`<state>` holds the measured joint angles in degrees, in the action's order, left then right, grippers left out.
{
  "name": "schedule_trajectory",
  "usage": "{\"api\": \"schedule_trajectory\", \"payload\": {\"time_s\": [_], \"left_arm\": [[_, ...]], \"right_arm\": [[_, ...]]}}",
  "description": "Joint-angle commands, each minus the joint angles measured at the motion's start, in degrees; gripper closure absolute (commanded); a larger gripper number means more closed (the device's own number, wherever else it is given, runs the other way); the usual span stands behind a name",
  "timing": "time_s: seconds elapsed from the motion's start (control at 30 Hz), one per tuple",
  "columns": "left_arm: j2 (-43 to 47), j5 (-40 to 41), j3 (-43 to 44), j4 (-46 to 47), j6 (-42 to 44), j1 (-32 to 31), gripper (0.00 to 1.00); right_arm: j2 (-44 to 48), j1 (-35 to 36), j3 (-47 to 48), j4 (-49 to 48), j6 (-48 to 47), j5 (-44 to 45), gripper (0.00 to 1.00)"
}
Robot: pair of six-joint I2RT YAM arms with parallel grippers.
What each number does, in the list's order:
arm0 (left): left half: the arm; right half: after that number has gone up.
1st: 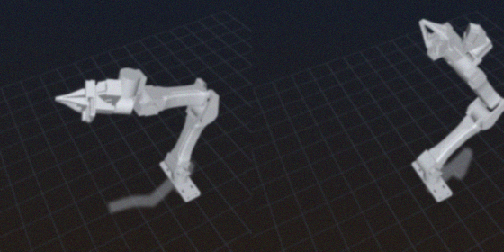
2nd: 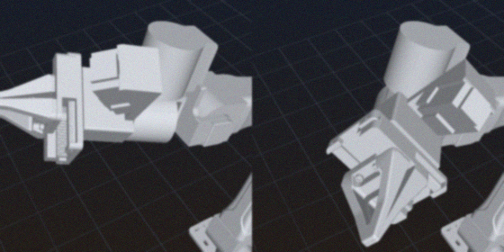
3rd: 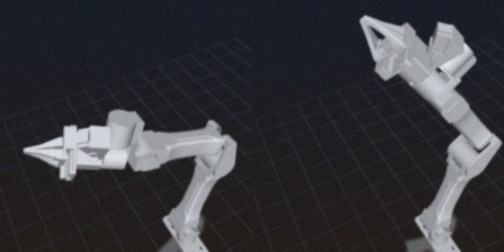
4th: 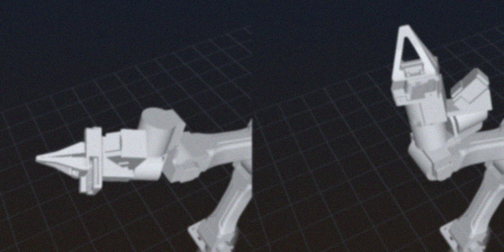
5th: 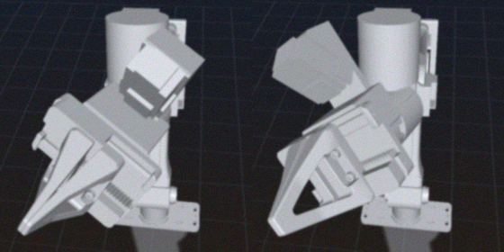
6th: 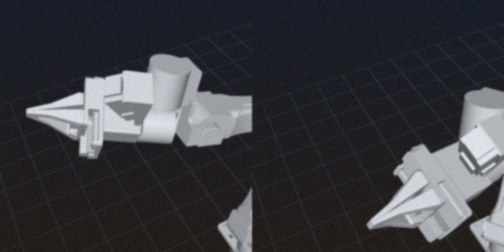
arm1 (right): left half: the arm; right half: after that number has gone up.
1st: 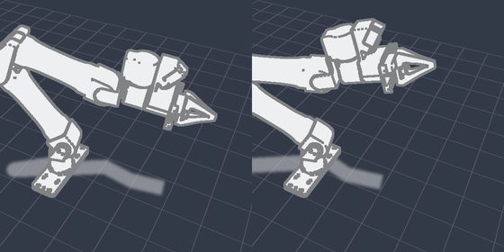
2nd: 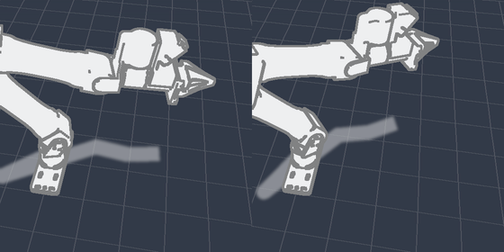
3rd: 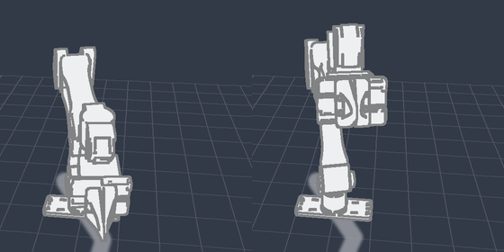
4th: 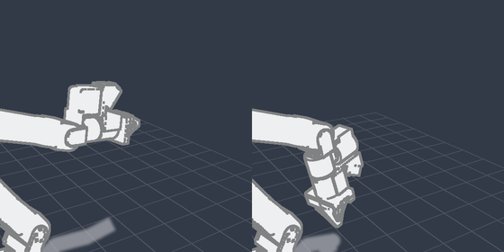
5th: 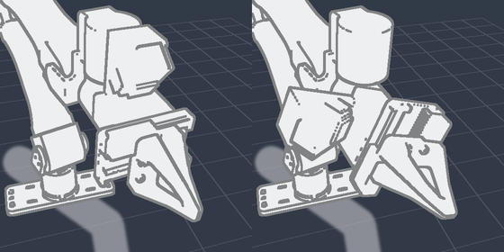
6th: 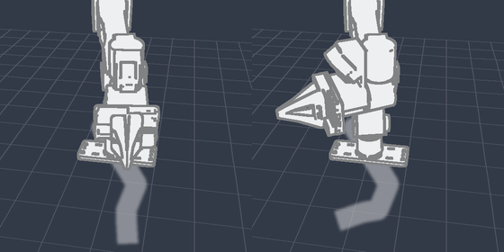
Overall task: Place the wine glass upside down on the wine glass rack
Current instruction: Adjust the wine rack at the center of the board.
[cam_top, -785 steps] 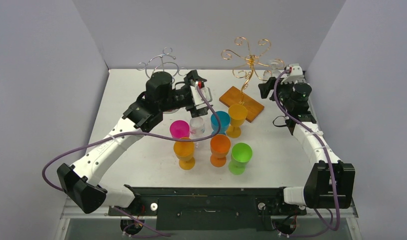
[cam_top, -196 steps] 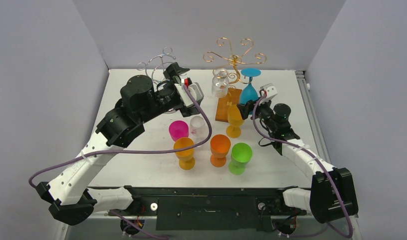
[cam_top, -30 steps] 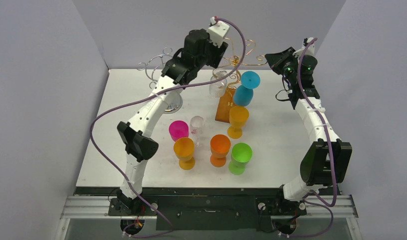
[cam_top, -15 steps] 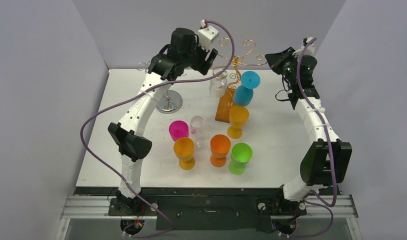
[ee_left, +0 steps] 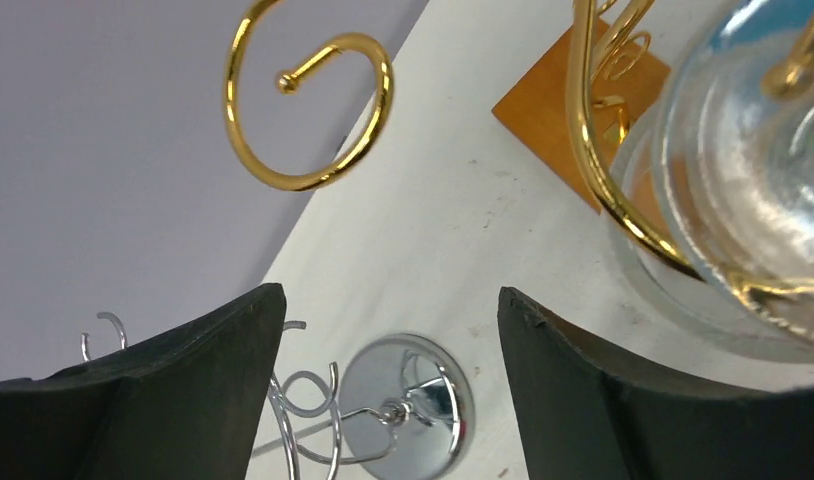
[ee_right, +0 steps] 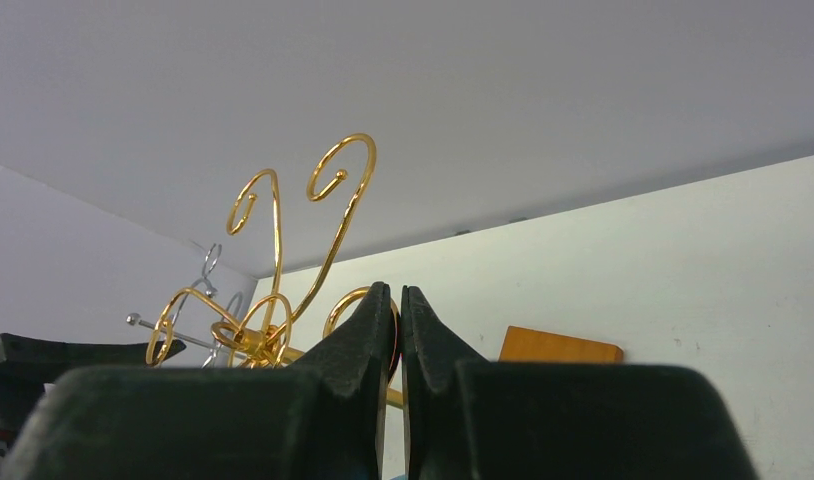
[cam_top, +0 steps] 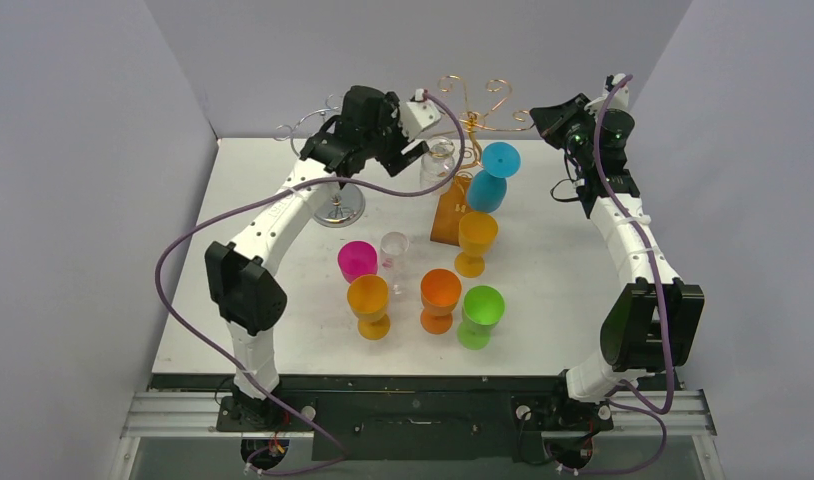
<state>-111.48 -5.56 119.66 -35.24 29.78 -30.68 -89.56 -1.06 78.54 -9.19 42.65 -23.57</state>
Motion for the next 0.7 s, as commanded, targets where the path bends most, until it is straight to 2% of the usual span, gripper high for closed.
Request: {"api": "schedule_trajectory", "payload": {"time_s": [0.0, 0.3, 0.5, 0.67], "left_arm": [[6.4, -3.6, -7.0, 18.6, 15.7, 1.5, 0.25], [9.0, -12.2, -15.5, 39.6, 20.2, 3.3, 0.34], [10.3, -19.5, -20.1, 40.5, 30.6, 3.3, 0.36], [8.6, -22.7, -17.9, 37.4, 37.1, 3.4, 0.35]], "right_arm": [[0.0, 0.7, 1.2, 2.9, -0.8, -3.3, 1.0], [-1.3, 0.7, 2.0, 2.4, -0.1, -4.9, 1.0], [-1.6, 0.7, 2.6, 2.3, 0.2, -5.9, 1.0], [-1.8, 0.7, 3.0, 2.2, 0.4, -6.7, 1.0]]}}
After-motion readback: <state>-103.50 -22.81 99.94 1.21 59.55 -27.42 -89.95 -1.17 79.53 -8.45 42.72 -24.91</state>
